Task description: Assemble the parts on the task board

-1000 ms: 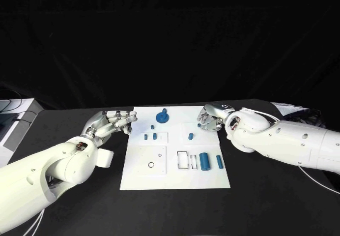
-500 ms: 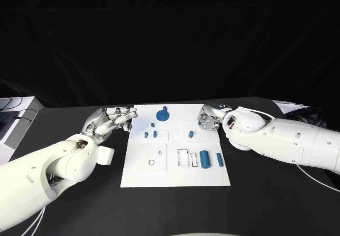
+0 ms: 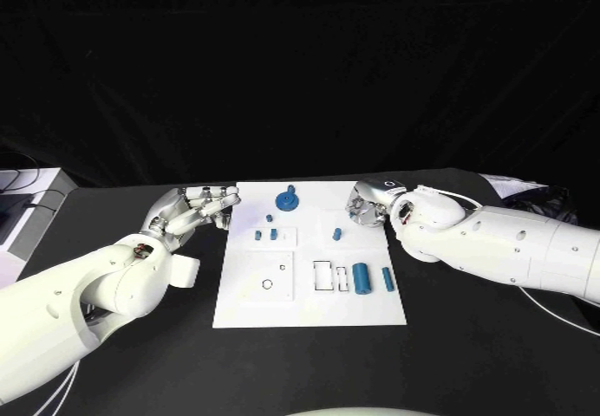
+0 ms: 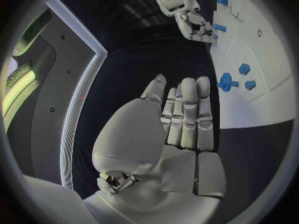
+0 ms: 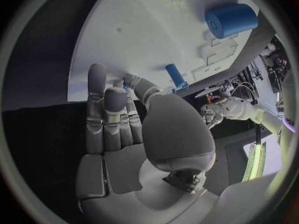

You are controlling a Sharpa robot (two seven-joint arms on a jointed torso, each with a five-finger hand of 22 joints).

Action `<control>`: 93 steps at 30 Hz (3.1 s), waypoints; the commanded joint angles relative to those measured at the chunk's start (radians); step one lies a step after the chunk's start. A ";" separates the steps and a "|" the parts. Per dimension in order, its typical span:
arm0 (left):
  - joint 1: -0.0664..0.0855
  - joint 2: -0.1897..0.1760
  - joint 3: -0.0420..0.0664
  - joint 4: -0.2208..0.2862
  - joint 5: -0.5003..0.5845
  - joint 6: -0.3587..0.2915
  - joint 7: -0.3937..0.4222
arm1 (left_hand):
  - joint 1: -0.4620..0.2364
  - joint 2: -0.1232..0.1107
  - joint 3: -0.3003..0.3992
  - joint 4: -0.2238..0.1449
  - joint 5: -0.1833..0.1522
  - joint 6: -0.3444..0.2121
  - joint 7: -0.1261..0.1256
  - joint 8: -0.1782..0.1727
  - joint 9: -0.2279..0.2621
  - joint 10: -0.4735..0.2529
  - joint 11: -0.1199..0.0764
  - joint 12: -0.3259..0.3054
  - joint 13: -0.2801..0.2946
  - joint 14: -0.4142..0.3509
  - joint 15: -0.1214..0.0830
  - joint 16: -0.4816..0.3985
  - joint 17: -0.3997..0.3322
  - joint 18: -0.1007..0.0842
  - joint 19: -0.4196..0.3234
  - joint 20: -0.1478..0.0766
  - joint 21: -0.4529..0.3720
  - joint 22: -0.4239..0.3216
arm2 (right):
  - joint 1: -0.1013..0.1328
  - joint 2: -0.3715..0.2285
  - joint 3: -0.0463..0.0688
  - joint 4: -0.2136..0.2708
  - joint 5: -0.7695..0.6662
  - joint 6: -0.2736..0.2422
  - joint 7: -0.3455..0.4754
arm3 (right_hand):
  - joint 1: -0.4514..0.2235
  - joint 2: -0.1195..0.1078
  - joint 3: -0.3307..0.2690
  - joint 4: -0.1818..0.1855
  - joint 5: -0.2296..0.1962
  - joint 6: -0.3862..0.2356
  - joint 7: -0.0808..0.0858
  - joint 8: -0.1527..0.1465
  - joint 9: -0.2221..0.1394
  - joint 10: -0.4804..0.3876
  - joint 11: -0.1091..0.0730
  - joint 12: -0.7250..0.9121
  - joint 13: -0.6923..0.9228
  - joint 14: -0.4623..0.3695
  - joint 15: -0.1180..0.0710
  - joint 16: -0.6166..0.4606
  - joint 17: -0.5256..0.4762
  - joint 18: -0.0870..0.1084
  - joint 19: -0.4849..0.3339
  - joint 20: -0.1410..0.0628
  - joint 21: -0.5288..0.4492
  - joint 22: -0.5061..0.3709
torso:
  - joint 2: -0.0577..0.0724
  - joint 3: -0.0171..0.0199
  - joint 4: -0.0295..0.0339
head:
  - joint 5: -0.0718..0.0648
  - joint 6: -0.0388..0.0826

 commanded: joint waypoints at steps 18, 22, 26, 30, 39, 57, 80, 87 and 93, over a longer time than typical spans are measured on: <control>-0.001 0.003 0.002 0.004 -0.001 0.030 -0.014 | 0.017 0.014 0.001 -0.016 0.004 0.009 -0.005 0.000 0.001 -0.006 -0.004 0.009 -0.001 0.010 0.002 0.020 0.011 0.016 0.012 0.003 0.018 0.019 | -0.010 0.006 -0.005 0.014 0.010 0.074 0.030 | 0.014 0.022 0.019 -0.037 0.020 0.064 -0.020 0.001 0.004 0.031 -0.012 -0.001 0.001 -0.002 -0.015 0.005 0.009 0.014 -0.023 -0.009 0.013 0.070 | 0.000 -0.0007 0.0005 | -0.003 -0.004; -0.001 0.003 0.002 0.004 -0.001 0.029 -0.015 | 0.017 0.014 0.001 -0.016 0.004 0.010 -0.005 0.000 0.001 -0.006 -0.004 0.009 -0.001 0.010 0.002 0.020 0.011 0.016 0.012 0.003 0.019 0.020 | -0.010 0.007 -0.005 0.013 -0.002 0.080 0.022 | 0.023 0.046 0.013 -0.042 0.031 0.084 -0.025 0.002 0.005 0.058 -0.020 -0.001 0.002 -0.001 -0.021 0.005 0.010 0.012 -0.023 -0.014 0.012 0.080 | -0.001 -0.0012 0.0004 | -0.002 -0.005; -0.001 0.003 0.002 0.003 -0.002 0.029 -0.016 | 0.018 0.014 0.002 -0.018 0.003 0.011 -0.005 0.000 0.001 -0.006 -0.004 0.009 -0.001 0.009 0.002 0.020 0.011 0.017 0.012 0.003 0.019 0.021 | -0.010 0.008 -0.005 0.013 -0.011 0.070 0.010 | 0.025 0.070 0.037 -0.057 0.020 0.090 -0.026 0.002 0.008 0.072 -0.024 -0.001 0.002 0.001 -0.024 0.009 0.015 0.010 -0.024 -0.019 0.016 0.099 | -0.001 -0.0007 0.0008 | -0.002 -0.005; -0.001 0.004 0.002 0.004 -0.002 0.028 -0.017 | 0.018 0.014 0.002 -0.018 0.003 0.011 -0.005 0.000 0.001 -0.006 -0.004 0.009 -0.001 0.009 0.002 0.020 0.011 0.017 0.012 0.003 0.019 0.021 | -0.011 0.006 -0.005 0.016 -0.008 0.049 -0.001 | 0.018 0.075 0.056 -0.070 0.001 0.092 -0.027 0.002 0.011 0.075 -0.026 -0.001 0.002 0.001 -0.025 0.012 0.017 0.011 -0.024 -0.020 0.014 0.114 | -0.001 0.0001 0.0010 | -0.002 -0.005; -0.001 0.005 0.002 0.001 -0.002 0.028 -0.020 | 0.018 0.014 0.002 -0.018 0.003 0.011 -0.005 0.000 0.001 -0.006 -0.004 0.009 -0.001 0.009 0.002 0.020 0.011 0.017 0.012 0.003 0.019 0.021 | -0.011 -0.011 -0.004 0.036 0.078 -0.029 -0.005 | 0.009 0.081 0.065 -0.088 -0.009 0.094 -0.026 0.002 0.014 0.080 -0.026 0.000 0.002 0.000 -0.025 0.018 0.020 0.012 -0.020 -0.021 0.001 0.152 | -0.001 0.0004 0.0001 | 0.001 -0.004; -0.003 0.005 0.002 -0.005 0.006 0.021 -0.020 | 0.016 0.016 0.006 -0.024 0.006 0.010 -0.003 -0.003 0.000 -0.005 -0.004 0.010 -0.001 0.009 0.002 0.020 0.012 0.017 0.010 0.004 0.019 0.026 | 0.004 -0.095 0.016 0.148 0.213 -0.186 0.042 | 0.009 0.081 0.079 -0.100 -0.018 0.094 -0.022 0.002 0.015 0.081 -0.025 -0.001 0.002 -0.001 -0.024 0.029 0.021 0.015 -0.007 -0.020 -0.027 0.260 | -0.001 -0.0019 -0.0028 | 0.014 0.004; -0.003 0.019 0.002 -0.016 0.010 0.017 -0.023 | 0.010 0.015 0.009 -0.025 0.006 0.009 -0.003 -0.002 0.000 -0.004 -0.004 0.011 -0.001 0.009 0.002 0.020 0.011 0.017 0.009 0.004 0.017 0.029 | -0.012 -0.022 0.006 0.332 0.048 -0.148 0.055 | 0.011 0.080 0.080 -0.102 -0.017 0.093 -0.021 0.001 0.015 0.080 -0.025 0.000 0.002 -0.003 -0.024 0.034 0.016 0.015 0.049 -0.019 -0.197 0.466 | 0.000 -0.0018 0.0007 | 0.087 -0.004; -0.003 0.027 0.002 -0.018 0.010 0.015 -0.027 | 0.010 0.015 0.009 -0.025 0.006 0.009 -0.003 -0.002 0.000 -0.004 -0.004 0.011 -0.001 0.009 0.002 0.020 0.011 0.017 0.009 0.004 0.017 0.029 | -0.041 0.031 -0.004 0.338 -0.034 -0.094 0.043 | 0.010 0.081 0.080 -0.103 -0.016 0.093 -0.022 0.002 0.015 0.082 -0.025 -0.001 0.002 -0.003 -0.024 0.036 0.015 0.015 0.061 -0.020 -0.230 0.500 | -0.001 -0.0024 0.0013 | 0.116 -0.010; -0.003 0.027 0.002 -0.019 0.009 0.011 -0.030 | 0.010 0.015 0.012 -0.026 0.006 0.009 -0.003 -0.002 0.000 -0.003 -0.004 0.011 -0.001 0.009 0.002 0.020 0.012 0.017 0.009 0.004 0.016 0.030 | -0.057 0.060 -0.010 0.321 -0.066 -0.048 0.022 | 0.008 0.081 0.080 -0.101 -0.015 0.092 -0.021 0.002 0.015 0.081 -0.025 -0.001 0.002 -0.003 -0.024 0.037 0.015 0.015 0.072 -0.019 -0.258 0.529 | 0.000 -0.0024 -0.0003 | 0.128 -0.018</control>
